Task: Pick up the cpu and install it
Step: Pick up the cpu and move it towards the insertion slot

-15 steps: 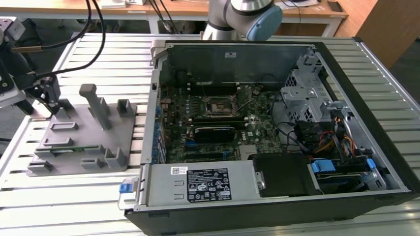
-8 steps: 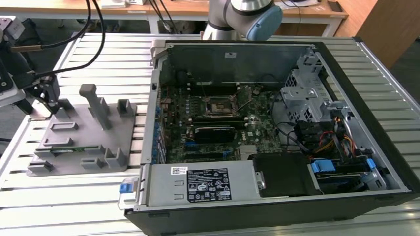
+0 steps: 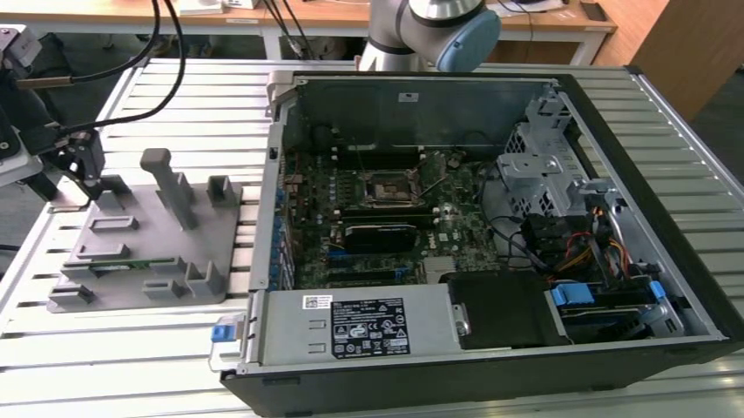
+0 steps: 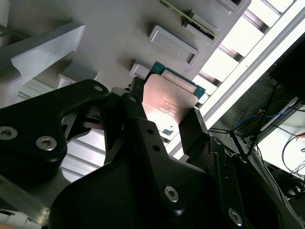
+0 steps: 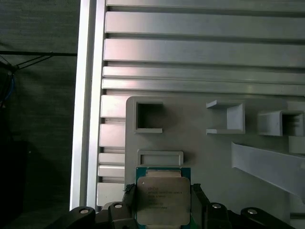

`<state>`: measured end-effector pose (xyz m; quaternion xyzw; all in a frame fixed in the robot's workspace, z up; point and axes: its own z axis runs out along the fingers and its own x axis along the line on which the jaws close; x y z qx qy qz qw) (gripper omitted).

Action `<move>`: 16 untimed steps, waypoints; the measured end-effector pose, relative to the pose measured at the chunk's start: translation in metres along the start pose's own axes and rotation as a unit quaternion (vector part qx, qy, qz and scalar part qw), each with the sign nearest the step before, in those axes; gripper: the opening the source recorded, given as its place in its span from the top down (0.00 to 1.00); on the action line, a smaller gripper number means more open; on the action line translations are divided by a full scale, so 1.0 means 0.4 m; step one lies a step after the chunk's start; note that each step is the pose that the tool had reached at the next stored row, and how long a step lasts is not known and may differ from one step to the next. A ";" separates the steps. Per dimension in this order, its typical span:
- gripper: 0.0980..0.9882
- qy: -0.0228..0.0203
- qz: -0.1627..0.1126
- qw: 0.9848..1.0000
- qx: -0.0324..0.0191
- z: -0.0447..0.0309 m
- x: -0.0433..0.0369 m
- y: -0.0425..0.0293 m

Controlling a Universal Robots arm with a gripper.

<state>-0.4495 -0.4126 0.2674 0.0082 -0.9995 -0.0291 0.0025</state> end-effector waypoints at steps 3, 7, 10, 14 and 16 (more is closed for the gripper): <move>0.50 0.000 0.000 1.000 0.000 -0.002 0.000 0.000; 0.50 0.000 0.000 1.000 0.000 -0.004 0.000 0.000; 0.50 0.000 0.000 1.000 0.000 -0.006 0.000 0.000; 0.50 0.000 0.000 1.000 0.000 -0.008 0.000 0.000; 0.50 0.000 0.000 1.000 0.000 -0.009 0.000 0.001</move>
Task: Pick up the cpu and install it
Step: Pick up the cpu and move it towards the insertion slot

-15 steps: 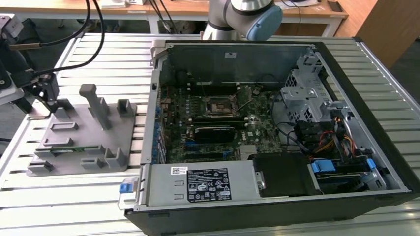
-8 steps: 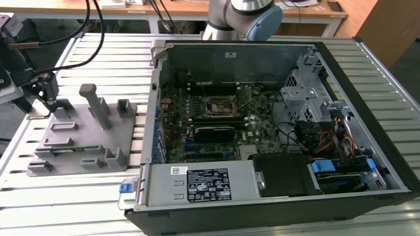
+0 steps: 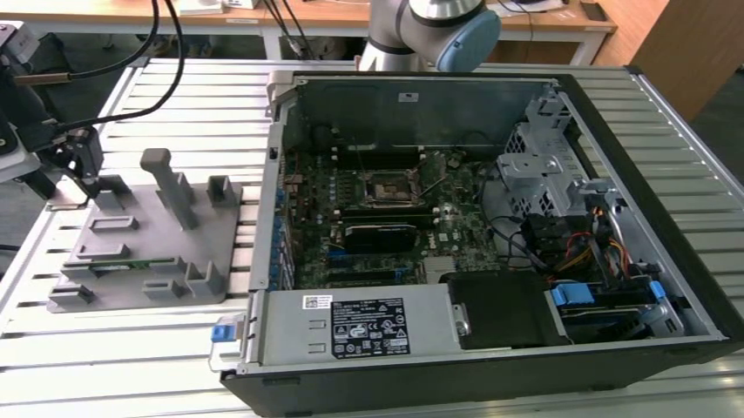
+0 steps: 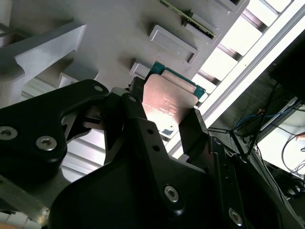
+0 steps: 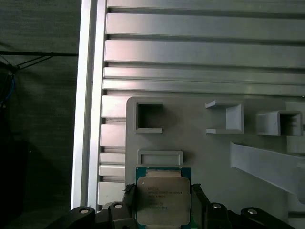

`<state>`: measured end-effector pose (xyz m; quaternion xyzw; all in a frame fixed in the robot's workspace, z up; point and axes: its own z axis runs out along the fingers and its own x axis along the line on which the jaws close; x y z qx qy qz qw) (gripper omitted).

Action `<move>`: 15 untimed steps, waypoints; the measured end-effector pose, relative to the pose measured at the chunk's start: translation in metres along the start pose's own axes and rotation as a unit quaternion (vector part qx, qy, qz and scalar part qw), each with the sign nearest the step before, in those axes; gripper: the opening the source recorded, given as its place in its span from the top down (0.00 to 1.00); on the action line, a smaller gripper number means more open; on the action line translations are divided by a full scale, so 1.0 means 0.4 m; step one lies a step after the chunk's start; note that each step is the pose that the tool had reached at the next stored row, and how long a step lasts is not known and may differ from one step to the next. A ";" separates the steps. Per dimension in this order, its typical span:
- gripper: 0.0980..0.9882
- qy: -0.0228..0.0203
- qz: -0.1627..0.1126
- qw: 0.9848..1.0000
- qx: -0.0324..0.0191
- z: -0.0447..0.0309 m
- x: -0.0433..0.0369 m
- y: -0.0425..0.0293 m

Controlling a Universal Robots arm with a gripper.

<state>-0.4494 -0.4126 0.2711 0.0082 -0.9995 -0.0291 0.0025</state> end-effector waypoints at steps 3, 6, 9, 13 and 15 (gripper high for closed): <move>0.50 0.000 0.000 1.000 0.000 -0.003 0.000 0.000; 0.50 0.000 0.000 1.000 0.000 -0.005 0.000 0.000; 0.50 0.000 0.000 1.000 0.000 -0.008 0.000 0.001; 0.50 0.000 0.000 1.000 0.000 -0.019 0.000 0.001; 0.50 0.000 0.000 1.000 0.000 -0.025 0.000 0.002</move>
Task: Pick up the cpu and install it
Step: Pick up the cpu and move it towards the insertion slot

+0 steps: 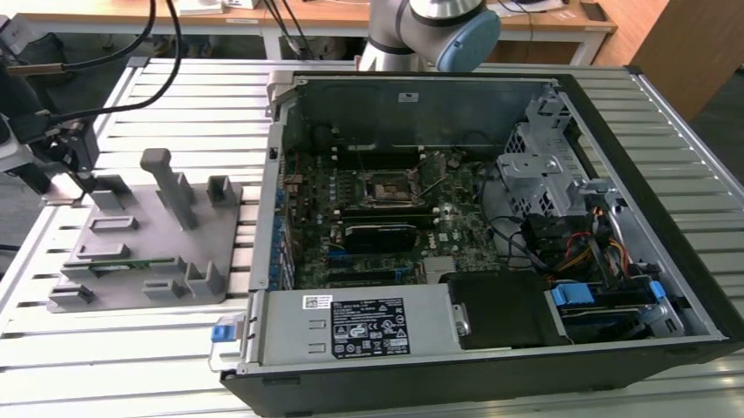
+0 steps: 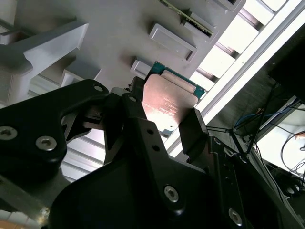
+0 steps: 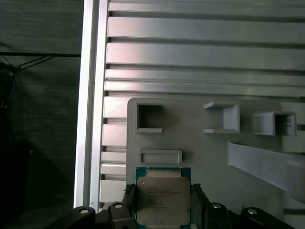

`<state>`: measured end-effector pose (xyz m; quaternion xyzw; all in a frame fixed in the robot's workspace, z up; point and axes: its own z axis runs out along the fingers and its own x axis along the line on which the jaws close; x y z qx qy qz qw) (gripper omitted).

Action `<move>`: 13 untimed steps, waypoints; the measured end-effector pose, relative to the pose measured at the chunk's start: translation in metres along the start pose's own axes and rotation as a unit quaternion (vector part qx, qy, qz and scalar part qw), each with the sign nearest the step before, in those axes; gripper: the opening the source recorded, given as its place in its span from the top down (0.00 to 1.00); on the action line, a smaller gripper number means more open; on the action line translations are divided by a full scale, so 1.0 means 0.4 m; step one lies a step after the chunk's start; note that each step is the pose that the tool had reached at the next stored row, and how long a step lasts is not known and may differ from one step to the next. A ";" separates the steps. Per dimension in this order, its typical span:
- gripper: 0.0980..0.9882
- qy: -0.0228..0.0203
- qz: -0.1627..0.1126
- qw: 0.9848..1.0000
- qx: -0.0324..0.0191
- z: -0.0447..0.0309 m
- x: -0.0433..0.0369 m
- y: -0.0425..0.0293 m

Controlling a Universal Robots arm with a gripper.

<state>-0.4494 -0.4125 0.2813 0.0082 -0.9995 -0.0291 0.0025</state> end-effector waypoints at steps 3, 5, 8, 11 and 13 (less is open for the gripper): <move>0.50 0.000 0.000 1.000 0.000 -0.010 0.000 0.001; 0.50 0.000 0.000 1.000 0.000 -0.016 0.000 0.001; 0.50 0.000 0.000 1.000 0.000 -0.023 0.000 0.002; 0.50 0.000 0.000 1.000 0.000 -0.032 0.000 0.004; 0.50 0.000 0.000 1.000 0.000 -0.039 0.000 0.004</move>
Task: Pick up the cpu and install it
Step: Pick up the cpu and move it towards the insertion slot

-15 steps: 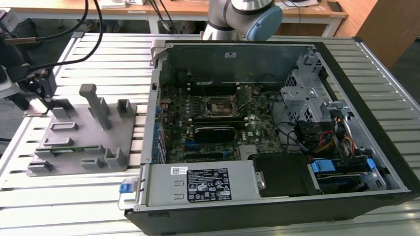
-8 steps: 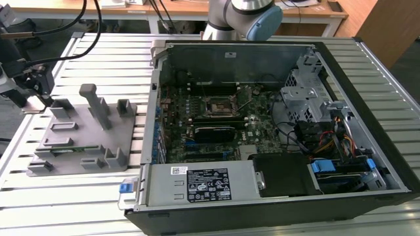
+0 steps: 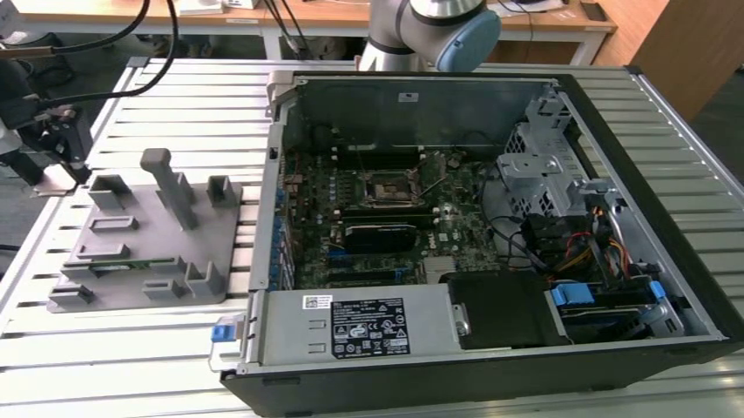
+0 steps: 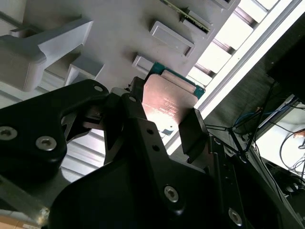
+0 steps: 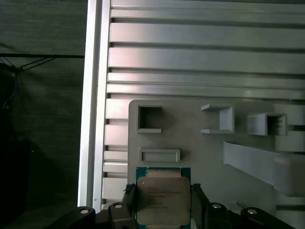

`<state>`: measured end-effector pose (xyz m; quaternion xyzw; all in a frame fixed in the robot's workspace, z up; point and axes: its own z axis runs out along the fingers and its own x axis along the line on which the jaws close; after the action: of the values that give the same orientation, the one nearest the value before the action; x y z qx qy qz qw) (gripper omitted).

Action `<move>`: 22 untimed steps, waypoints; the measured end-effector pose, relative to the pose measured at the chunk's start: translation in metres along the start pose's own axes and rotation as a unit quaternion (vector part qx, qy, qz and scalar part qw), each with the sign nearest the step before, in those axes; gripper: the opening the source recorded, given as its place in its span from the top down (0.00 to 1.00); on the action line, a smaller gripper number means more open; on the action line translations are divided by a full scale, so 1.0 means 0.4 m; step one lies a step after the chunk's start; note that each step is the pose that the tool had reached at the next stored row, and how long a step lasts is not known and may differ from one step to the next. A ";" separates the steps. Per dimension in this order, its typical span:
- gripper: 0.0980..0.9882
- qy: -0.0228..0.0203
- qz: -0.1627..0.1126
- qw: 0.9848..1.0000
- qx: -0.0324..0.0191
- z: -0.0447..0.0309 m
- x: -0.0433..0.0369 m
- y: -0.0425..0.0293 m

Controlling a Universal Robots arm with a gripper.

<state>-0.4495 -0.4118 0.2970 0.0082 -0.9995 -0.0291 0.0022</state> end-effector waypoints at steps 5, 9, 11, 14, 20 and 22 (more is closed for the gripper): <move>0.50 0.000 0.000 1.000 0.000 -0.016 0.000 0.002; 0.50 0.000 0.000 1.000 0.000 -0.032 0.000 0.004; 0.50 -0.001 0.000 1.000 0.000 -0.041 0.000 0.005; 0.50 -0.001 0.000 1.000 0.000 -0.055 0.000 0.006; 0.50 -0.001 0.000 1.000 0.000 -0.079 0.000 0.009; 0.50 -0.001 0.000 1.000 0.000 -0.087 0.000 0.011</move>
<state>-0.4495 -0.4096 0.3320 0.0082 -0.9995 -0.0291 0.0010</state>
